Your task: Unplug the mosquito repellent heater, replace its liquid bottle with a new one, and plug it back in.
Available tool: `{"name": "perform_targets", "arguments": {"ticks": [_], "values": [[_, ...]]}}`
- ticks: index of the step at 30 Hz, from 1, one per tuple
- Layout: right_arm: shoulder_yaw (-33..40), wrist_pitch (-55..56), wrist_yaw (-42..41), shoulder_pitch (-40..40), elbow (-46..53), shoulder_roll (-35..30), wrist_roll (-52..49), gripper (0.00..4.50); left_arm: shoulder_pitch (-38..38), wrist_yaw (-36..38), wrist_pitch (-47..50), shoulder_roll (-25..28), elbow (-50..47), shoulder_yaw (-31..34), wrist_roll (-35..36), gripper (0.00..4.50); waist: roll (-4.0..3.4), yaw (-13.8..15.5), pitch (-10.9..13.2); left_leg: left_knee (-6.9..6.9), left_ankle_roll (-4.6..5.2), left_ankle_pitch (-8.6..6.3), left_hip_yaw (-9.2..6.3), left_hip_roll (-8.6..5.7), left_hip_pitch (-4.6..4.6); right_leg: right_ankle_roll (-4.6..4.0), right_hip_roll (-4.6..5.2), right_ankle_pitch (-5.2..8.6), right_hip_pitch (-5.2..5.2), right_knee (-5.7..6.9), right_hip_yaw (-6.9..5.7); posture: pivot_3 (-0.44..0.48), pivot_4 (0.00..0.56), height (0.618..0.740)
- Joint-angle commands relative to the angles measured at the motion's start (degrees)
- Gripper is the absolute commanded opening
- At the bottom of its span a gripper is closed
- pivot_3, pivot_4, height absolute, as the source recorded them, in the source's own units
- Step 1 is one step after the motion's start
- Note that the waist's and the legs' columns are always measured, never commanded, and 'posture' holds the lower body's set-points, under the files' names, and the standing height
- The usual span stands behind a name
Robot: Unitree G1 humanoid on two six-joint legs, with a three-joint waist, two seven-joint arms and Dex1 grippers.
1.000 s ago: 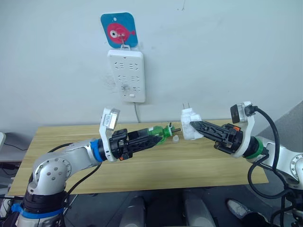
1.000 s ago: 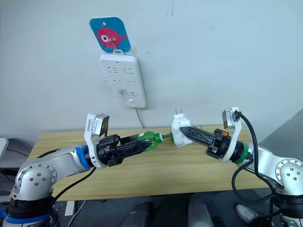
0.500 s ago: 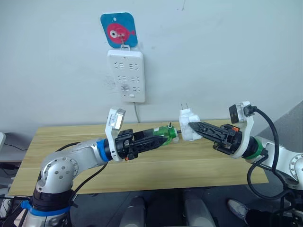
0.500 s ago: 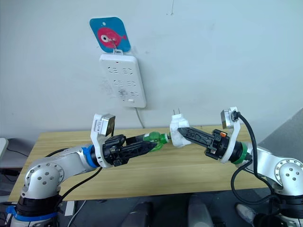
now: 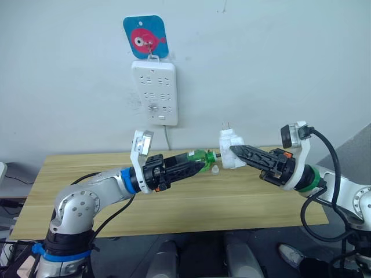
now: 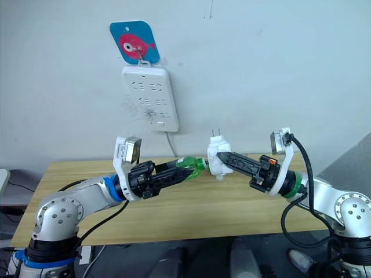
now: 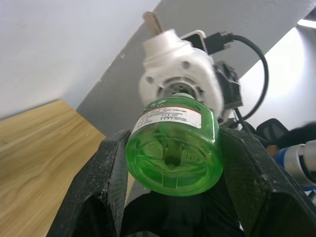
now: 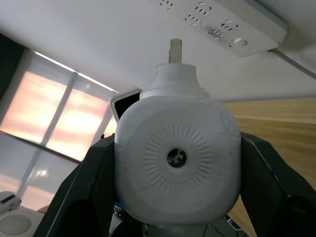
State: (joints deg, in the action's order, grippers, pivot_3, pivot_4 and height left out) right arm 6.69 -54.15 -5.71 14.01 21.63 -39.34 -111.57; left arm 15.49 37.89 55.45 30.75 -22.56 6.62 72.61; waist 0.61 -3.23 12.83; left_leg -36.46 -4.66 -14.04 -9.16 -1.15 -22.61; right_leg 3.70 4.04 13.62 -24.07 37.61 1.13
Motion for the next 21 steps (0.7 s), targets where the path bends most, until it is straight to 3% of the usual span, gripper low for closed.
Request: {"name": "perform_targets", "arguments": {"ticks": [1,12,21], "values": [[-0.8,-0.4,-0.3,1.1,3.3,0.4,-1.4,2.97,1.2,0.3,-1.3,-0.8,-1.2,0.1,0.1,2.41,0.0,0.0,0.0,0.0,0.0,0.0,0.0,0.0,0.0,0.0,0.0,0.0,0.0,0.0,0.0,-0.05,0.201,0.74],[-1.3,-0.3,0.0,1.4,3.2,0.1,-1.4,2.97,2.1,0.1,0.9,-0.7,-2.7,0.2,4.9,2.41,0.0,0.0,0.0,0.0,0.0,0.0,-0.01,0.0,0.01,0.01,0.0,0.0,0.0,0.0,-0.01,-0.048,0.201,0.74],[-3.0,-1.5,-1.8,1.3,6.1,-2.6,-1.4,2.97,2.3,1.4,-0.3,-1.0,-4.2,-2.5,0.5,2.41,0.0,0.0,0.0,0.0,0.0,0.0,0.0,0.0,0.01,0.0,0.0,0.0,0.0,0.0,0.0,-0.05,0.202,0.74]]}}
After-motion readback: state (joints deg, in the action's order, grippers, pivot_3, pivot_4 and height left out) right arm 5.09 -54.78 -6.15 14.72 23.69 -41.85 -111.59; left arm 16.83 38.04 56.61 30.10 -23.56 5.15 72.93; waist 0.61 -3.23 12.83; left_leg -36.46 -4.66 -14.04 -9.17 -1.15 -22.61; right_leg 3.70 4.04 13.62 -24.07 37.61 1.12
